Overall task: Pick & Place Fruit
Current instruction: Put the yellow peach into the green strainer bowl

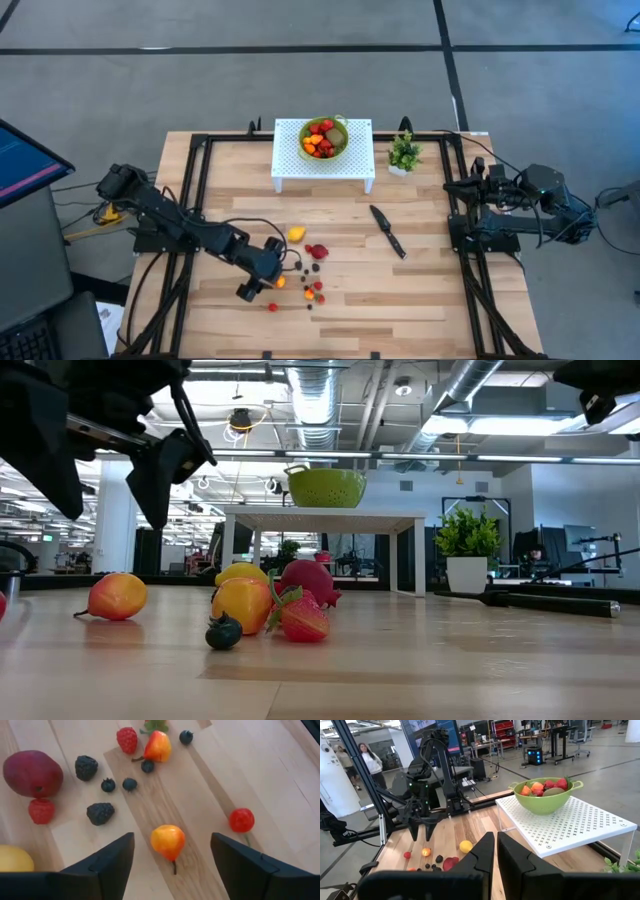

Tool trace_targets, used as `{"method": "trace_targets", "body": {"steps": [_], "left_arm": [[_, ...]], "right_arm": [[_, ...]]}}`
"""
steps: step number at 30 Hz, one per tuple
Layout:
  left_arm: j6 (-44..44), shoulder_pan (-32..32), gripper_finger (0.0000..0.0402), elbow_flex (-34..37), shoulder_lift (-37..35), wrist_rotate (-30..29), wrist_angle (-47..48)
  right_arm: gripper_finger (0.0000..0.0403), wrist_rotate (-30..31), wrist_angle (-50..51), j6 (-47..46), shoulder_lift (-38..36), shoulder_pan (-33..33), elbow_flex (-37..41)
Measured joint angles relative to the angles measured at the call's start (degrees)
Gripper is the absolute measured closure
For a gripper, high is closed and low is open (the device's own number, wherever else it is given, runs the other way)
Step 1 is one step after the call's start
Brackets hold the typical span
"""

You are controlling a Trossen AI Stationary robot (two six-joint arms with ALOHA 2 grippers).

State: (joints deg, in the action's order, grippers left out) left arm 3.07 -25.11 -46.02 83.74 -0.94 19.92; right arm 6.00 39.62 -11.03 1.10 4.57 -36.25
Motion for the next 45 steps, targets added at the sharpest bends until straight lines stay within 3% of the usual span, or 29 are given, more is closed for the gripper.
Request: {"method": "trace_targets", "body": {"steps": [9,20,30,45], "left_arm": [[1.4,0.03,0.0147,0.06,0.0,0.03,-1.26],[0.85,1.47,0.0161,6.54,0.01,2.9,-12.53],[0.96,2.39,0.0175,7.36,8.81,7.89,-19.72],[-0.12,4.14,0.02,9.92,9.94,8.26,-21.94]], "right_arm": [[0.0386,0.0,0.0,0.0,0.0,0.01,0.0],[0.0386,0.0,0.0,0.0,0.0,-0.01,0.0],[0.0386,0.0,0.0,0.0,0.02,0.01,0.0],[0.0386,0.0,0.0,0.0,0.02,0.0,0.0]]}}
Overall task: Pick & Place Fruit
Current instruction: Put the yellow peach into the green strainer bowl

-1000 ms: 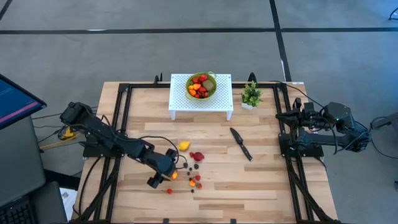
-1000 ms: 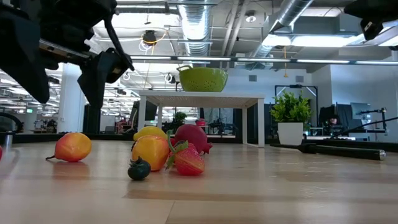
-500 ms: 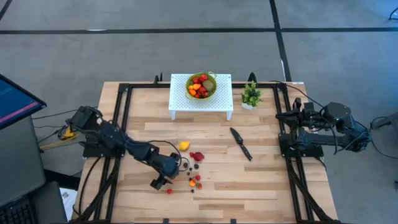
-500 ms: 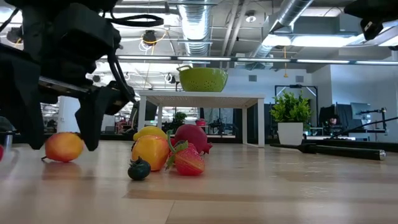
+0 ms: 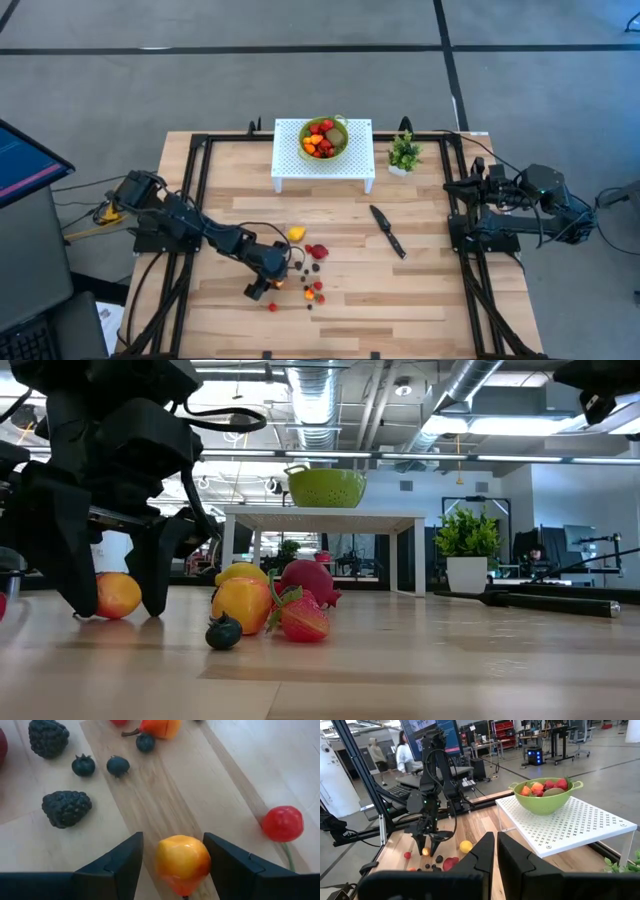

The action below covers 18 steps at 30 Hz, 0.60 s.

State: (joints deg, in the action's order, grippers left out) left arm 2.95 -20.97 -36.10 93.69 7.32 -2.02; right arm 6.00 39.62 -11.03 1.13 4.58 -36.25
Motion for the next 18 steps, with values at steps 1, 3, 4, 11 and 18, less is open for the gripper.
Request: {"method": "trace_targets", "body": {"steps": [1,3,4,11,18], "left_arm": [[-0.09,-0.02,0.0202,0.0,0.0,-0.09,0.02],[-0.12,-0.04,0.0207,0.04,0.0,-0.25,0.09],[-0.14,-0.04,0.021,0.04,0.02,-0.29,0.18],[-0.18,0.01,0.0247,0.11,0.08,-0.66,0.51],[-0.38,-0.05,0.027,0.47,-2.16,-0.7,2.54]], "right_arm": [[0.0386,0.0,0.0,-0.01,-0.01,-0.01,0.0],[0.0386,0.0,0.0,-0.01,0.0,-0.02,0.0],[0.0386,0.0,0.0,-0.01,0.0,0.0,0.0],[0.0386,0.0,0.0,0.0,0.0,0.0,0.0],[0.0386,0.0,0.0,-0.01,0.0,0.0,0.0]]}}
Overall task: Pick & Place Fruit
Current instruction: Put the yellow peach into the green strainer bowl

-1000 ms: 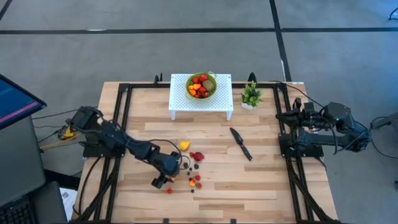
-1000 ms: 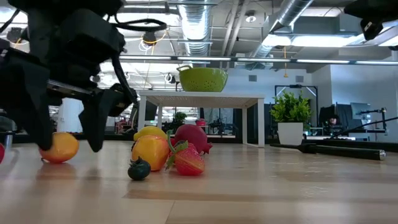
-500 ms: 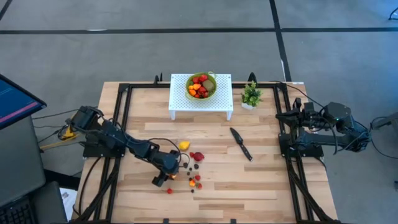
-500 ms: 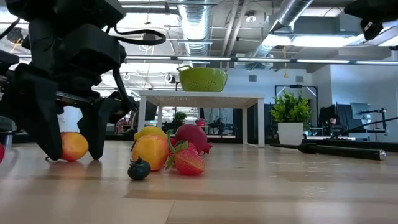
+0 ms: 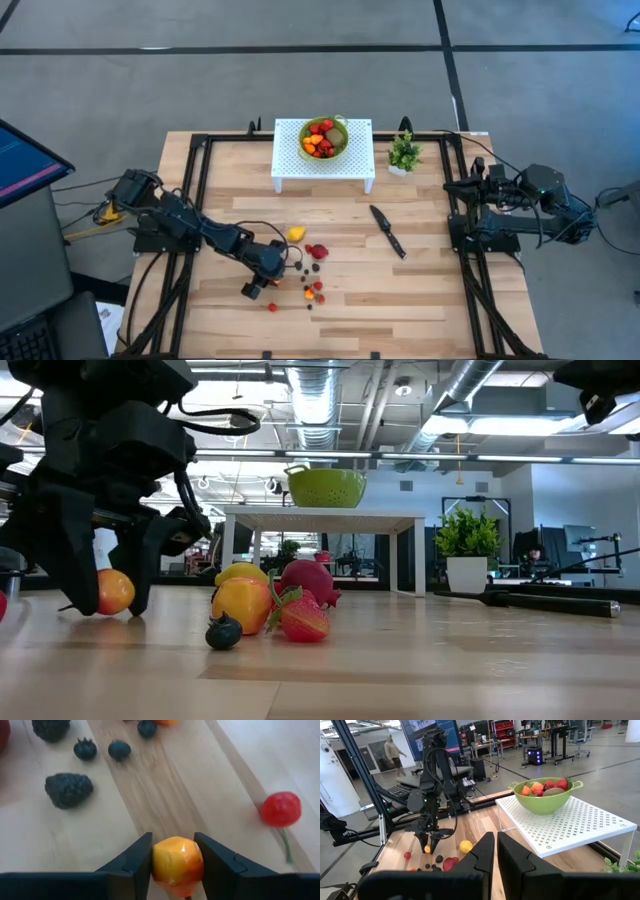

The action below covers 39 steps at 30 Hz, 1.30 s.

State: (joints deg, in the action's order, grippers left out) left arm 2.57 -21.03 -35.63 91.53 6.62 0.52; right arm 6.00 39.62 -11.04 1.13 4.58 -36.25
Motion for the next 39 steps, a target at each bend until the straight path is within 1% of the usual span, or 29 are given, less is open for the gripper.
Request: {"method": "trace_targets", "body": {"steps": [5,10,14,18,23,27,31,33,35,39], "left_arm": [[0.0,0.29,0.0271,-0.03,-2.46,-0.64,1.12],[0.04,2.69,0.0271,-0.02,-6.55,-0.84,1.46],[2.12,6.14,0.027,-0.03,-11.93,-4.94,0.7],[6.09,10.91,0.027,-0.1,-17.69,-8.19,-6.95],[7.75,17.71,0.027,-0.14,-22.12,-8.29,-21.68],[7.71,23.26,0.027,-1.05,-22.91,-8.29,-32.15],[7.17,28.36,0.027,-4.77,-22.09,-8.31,-32.86],[5.29,30.97,0.027,-6.63,-21.33,-8.31,-32.52],[2.91,33.49,0.027,-8.91,-19.76,-8.34,-32.85],[2.73,38.02,0.027,-12.35,-15.35,-8.3,-32.49]], "right_arm": [[0.0386,0.0,0.0,0.01,0.0,0.0,0.0],[0.0386,0.0,0.0,0.01,0.0,0.0,0.0],[0.0386,0.0,0.0,0.0,0.0,-0.01,0.0],[0.0386,0.0,0.0,0.0,0.0,0.0,0.0],[0.0386,0.0,0.0,-0.01,0.0,-0.02,0.0],[0.0386,0.0,0.0,0.01,0.0,0.0,0.0],[0.0386,0.0,0.0,0.0,0.0,0.0,0.0],[0.0386,0.0,0.0,-0.01,0.0,-0.01,0.0],[0.0386,0.0,0.0,0.01,0.0,-0.01,0.0],[0.0386,0.0,0.0,0.0,0.0,-0.02,0.0]]}}
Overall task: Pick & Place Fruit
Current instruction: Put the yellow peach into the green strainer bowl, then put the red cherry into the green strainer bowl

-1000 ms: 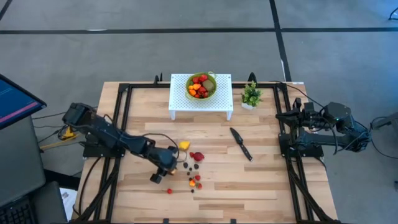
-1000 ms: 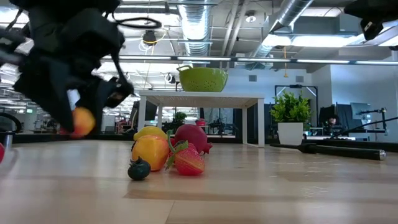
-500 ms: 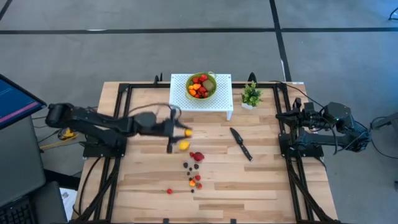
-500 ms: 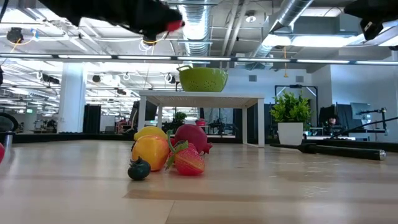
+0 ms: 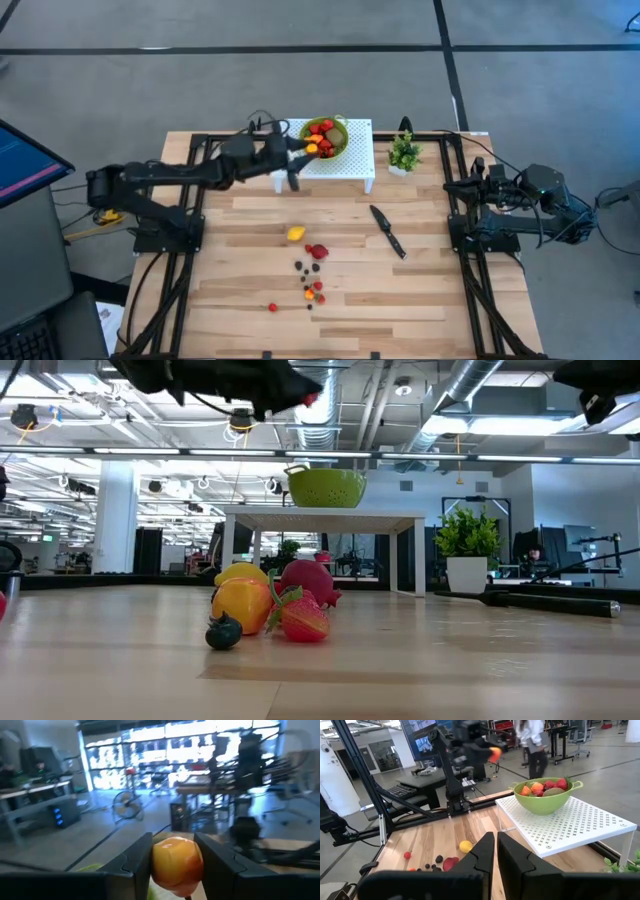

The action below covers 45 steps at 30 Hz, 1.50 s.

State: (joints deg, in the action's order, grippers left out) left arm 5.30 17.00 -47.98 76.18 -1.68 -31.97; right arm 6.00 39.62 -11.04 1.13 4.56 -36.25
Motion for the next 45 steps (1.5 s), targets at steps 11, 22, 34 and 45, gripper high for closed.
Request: {"method": "trace_targets", "body": {"steps": [11,22,34,45], "left_arm": [[-1.15,8.47,0.027,-1.8,8.74,2.13,1.25],[-1.14,10.83,0.027,-1.8,10.01,2.35,0.97],[-0.15,11.49,0.0269,-1.8,10.01,2.06,0.97],[3.52,11.06,0.0178,-1.8,9.45,1.43,-0.16]], "right_arm": [[0.0386,0.0,0.0,-0.01,0.0,0.02,0.0],[0.0386,0.0,0.0,0.01,-0.01,0.01,0.0],[0.0386,0.0,0.0,0.0,0.0,0.01,0.0],[0.0386,0.0,0.0,0.0,0.0,0.02,0.0]]}}
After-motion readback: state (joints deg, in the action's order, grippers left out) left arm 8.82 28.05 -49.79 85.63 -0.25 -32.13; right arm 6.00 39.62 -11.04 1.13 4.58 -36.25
